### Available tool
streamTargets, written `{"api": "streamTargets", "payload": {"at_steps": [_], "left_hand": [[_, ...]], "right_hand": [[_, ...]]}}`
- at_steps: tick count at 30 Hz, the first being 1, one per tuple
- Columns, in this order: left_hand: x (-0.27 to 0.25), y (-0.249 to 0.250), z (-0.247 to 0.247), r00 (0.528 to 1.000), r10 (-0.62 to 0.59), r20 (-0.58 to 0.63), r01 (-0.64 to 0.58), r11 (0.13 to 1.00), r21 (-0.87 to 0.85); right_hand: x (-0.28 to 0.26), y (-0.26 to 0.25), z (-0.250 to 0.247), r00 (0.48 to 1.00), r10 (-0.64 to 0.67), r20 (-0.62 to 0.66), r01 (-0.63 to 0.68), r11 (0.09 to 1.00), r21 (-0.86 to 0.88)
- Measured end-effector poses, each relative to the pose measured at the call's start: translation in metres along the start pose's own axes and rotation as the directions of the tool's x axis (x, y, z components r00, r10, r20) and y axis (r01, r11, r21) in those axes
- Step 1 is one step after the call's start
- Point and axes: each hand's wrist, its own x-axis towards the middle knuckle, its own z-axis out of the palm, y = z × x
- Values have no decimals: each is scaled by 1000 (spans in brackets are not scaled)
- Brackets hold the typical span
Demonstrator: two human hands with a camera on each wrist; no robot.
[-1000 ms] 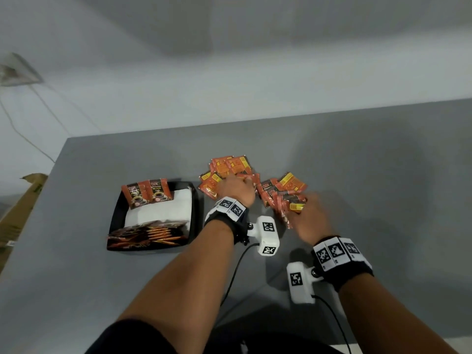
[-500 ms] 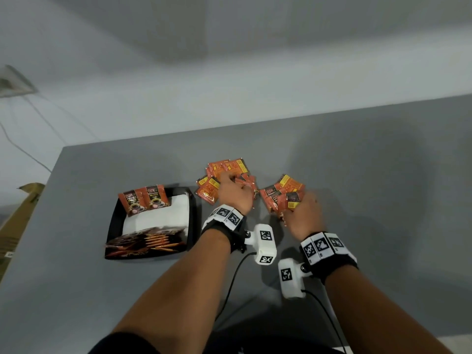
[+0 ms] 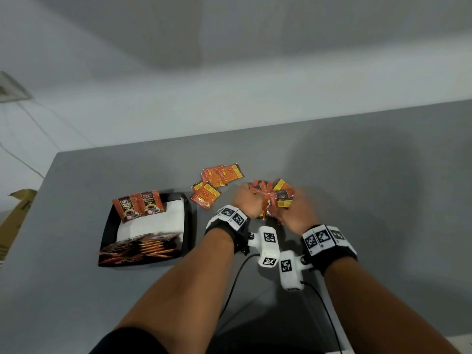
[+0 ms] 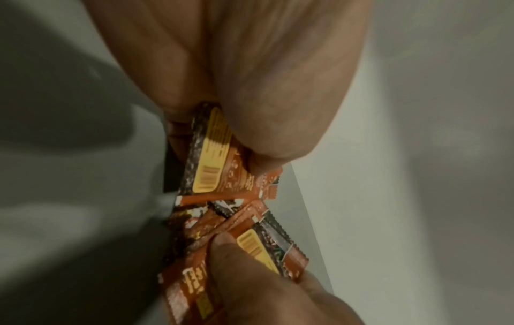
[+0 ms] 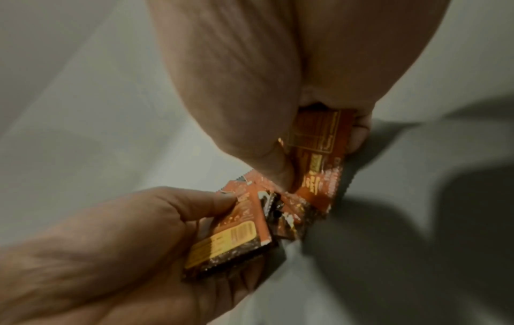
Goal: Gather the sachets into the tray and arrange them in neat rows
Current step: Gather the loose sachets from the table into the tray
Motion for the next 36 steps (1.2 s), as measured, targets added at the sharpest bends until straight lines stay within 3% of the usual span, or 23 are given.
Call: {"api": "streamTargets", "payload": {"at_steps": [3,7,10,14,19,21,25,28,31,33,36], "left_hand": [[5,-4,4,999,-13,-40,14,1000,15],[0,-7,-2,993,-94,-76,69,956,-284],[0,-21,-20,975,-160,-152,98,931,-351],[2,-28,-52,917,-215,-336,194,976,-94],[11,-31,-63,939,-182,-291,262,928,264],[17,-37,-56,921,-264,-288,343,899,274],[18,-39,-42,905,-303,-299,375,900,224],[14,-41,-35,906,-307,-292,372,906,203],[11,-46,-35,911,-297,-286,346,928,136],[10,-46,-35,928,-241,-286,278,956,96],[-1,-37,-40,950,-126,-286,119,992,-41]], "right_hand": [[5,10,7,999,20,-29,-21,1000,-19],[5,12,3,996,85,-37,-83,995,52],[9,9,-12,987,154,-41,-151,987,59],[14,-24,-32,993,105,46,-103,993,-56],[25,-33,-21,993,94,74,-58,921,-385],[33,-23,-10,991,128,35,-103,906,-410],[32,-10,-1,983,184,-26,-180,904,-389],[19,-20,-5,974,216,-62,-225,913,-340],[23,0,0,973,230,-17,-227,942,-248],[25,16,2,969,246,8,-242,958,-152],[7,-4,-5,964,265,-20,-266,964,-12]]}}
